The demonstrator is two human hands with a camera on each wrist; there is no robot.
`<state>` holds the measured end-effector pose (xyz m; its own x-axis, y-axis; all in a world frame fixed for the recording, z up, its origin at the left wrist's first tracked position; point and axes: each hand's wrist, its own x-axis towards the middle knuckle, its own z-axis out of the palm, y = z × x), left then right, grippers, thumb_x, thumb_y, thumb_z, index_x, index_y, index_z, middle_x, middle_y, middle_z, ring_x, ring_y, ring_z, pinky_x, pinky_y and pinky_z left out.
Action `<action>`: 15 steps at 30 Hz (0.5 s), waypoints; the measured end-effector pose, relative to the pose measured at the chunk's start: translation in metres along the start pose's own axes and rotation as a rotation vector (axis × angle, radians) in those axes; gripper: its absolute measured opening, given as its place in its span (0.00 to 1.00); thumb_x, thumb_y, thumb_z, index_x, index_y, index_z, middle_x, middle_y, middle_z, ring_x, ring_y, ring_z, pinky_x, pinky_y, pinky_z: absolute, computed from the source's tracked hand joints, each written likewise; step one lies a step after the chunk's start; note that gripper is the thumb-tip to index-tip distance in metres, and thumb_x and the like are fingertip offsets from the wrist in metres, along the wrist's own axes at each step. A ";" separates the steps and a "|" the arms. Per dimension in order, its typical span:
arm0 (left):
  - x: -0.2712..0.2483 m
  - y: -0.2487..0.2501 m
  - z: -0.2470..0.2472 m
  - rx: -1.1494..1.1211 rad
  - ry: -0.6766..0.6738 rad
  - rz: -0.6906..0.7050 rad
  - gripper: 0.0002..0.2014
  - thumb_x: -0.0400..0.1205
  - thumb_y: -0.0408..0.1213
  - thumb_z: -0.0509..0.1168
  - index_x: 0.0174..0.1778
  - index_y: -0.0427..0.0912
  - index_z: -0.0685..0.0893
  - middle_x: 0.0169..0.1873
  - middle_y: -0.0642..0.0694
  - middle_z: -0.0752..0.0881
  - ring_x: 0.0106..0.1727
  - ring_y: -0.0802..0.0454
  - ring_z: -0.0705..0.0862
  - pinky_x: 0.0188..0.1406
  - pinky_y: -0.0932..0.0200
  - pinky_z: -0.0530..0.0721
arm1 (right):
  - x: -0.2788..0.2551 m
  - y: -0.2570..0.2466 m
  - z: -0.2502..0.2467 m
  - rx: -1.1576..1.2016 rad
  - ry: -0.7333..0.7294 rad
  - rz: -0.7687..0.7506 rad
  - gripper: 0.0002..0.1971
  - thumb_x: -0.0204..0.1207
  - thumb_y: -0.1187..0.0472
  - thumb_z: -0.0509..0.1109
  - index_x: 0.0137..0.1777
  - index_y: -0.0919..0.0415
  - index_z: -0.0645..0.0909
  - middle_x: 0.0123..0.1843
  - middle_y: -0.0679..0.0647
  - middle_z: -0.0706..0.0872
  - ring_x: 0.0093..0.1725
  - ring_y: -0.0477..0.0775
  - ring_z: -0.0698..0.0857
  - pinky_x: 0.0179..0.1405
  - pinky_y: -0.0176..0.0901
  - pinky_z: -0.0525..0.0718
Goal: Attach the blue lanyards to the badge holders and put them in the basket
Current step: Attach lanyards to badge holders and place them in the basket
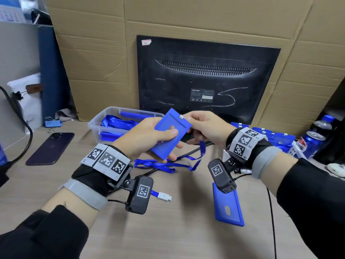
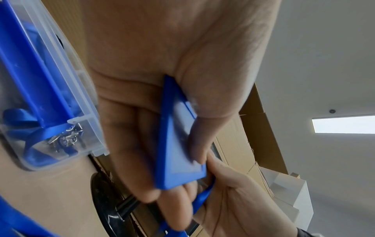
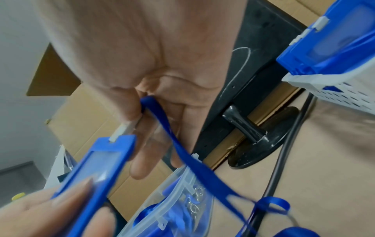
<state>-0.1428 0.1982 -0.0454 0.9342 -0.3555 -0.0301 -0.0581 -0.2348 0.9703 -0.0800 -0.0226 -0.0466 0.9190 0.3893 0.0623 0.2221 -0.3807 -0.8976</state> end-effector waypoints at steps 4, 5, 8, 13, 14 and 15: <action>0.003 0.002 -0.001 -0.079 0.102 0.051 0.10 0.92 0.38 0.63 0.67 0.42 0.82 0.50 0.38 0.94 0.45 0.32 0.95 0.23 0.55 0.84 | -0.005 0.005 0.004 -0.152 -0.106 0.060 0.21 0.94 0.52 0.61 0.41 0.46 0.91 0.28 0.43 0.71 0.27 0.48 0.65 0.36 0.50 0.88; 0.006 0.000 -0.002 -0.066 0.158 0.047 0.10 0.90 0.35 0.64 0.67 0.41 0.80 0.48 0.37 0.94 0.43 0.34 0.95 0.21 0.56 0.82 | -0.006 0.003 0.007 -0.187 -0.156 0.060 0.19 0.93 0.52 0.61 0.47 0.48 0.93 0.28 0.42 0.71 0.28 0.48 0.66 0.32 0.47 0.86; 0.014 -0.007 -0.003 0.073 0.246 0.022 0.11 0.86 0.32 0.66 0.64 0.41 0.78 0.43 0.36 0.94 0.37 0.40 0.94 0.19 0.56 0.81 | -0.008 -0.008 0.015 -0.374 -0.303 0.047 0.16 0.92 0.50 0.63 0.55 0.51 0.93 0.28 0.40 0.75 0.33 0.55 0.73 0.30 0.46 0.83; 0.015 -0.015 -0.005 0.361 0.175 -0.029 0.07 0.85 0.38 0.73 0.57 0.52 0.87 0.47 0.46 0.93 0.36 0.46 0.95 0.22 0.56 0.87 | -0.008 -0.026 0.019 -0.535 -0.291 -0.021 0.20 0.91 0.46 0.64 0.45 0.51 0.93 0.27 0.42 0.78 0.27 0.51 0.75 0.29 0.41 0.79; 0.014 -0.016 -0.006 0.414 0.148 -0.029 0.08 0.84 0.37 0.73 0.56 0.55 0.89 0.47 0.47 0.92 0.36 0.46 0.95 0.23 0.55 0.88 | -0.007 -0.028 0.018 -0.531 -0.246 -0.049 0.20 0.91 0.46 0.64 0.44 0.52 0.93 0.26 0.41 0.78 0.25 0.48 0.74 0.28 0.37 0.77; 0.014 -0.016 -0.007 0.462 0.120 -0.028 0.10 0.83 0.37 0.74 0.56 0.58 0.91 0.48 0.48 0.90 0.38 0.45 0.94 0.25 0.53 0.90 | -0.006 -0.028 0.016 -0.536 -0.198 -0.085 0.20 0.92 0.47 0.64 0.42 0.52 0.91 0.24 0.40 0.78 0.22 0.44 0.73 0.27 0.32 0.74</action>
<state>-0.1260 0.2035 -0.0599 0.9702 -0.2425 0.0000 -0.1574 -0.6299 0.7605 -0.0972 -0.0009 -0.0286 0.8236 0.5672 -0.0044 0.4741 -0.6926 -0.5436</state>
